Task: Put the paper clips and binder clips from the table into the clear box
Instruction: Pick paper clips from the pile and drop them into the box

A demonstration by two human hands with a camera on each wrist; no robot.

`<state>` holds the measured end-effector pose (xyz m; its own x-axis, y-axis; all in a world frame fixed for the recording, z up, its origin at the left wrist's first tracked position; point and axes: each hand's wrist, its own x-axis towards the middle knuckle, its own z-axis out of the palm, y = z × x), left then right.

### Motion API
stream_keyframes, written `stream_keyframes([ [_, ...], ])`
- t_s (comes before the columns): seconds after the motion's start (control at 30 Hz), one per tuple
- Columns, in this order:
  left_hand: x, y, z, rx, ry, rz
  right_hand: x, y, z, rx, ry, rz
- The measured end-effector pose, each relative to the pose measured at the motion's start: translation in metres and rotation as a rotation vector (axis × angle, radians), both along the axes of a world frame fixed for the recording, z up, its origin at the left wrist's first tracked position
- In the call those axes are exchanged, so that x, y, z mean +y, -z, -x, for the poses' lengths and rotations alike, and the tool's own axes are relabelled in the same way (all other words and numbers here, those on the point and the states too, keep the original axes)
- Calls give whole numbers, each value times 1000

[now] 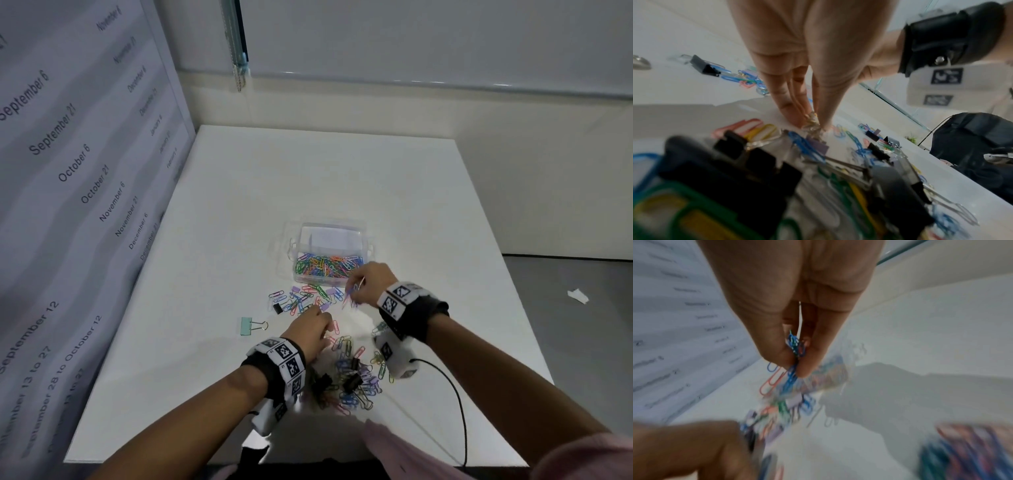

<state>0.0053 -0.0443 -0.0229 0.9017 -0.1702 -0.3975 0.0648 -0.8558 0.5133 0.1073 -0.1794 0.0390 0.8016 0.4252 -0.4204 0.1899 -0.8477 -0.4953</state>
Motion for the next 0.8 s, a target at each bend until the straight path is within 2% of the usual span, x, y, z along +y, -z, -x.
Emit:
stream_keyframes([
  [0.17, 2, -2, -5, 13, -39, 46, 11, -14, -35, -166, 6, -4],
  [0.27, 4, -3, -4, 16, -125, 127, 16, -12, -42, -175, 42, -24],
  [0.33, 5, -3, -4, 29, -97, 96, 17, -11, -41, -161, 45, -10],
  [0.5, 11, 1, 0, 78, 38, 17, 8, 2, -13, -144, -32, -26],
  [0.67, 12, 4, -1, 64, 25, 20, -13, 24, 25, 73, -309, 136],
  [0.8, 6, 3, -2, 35, -12, 15, -18, 52, 53, 41, -299, 116],
])
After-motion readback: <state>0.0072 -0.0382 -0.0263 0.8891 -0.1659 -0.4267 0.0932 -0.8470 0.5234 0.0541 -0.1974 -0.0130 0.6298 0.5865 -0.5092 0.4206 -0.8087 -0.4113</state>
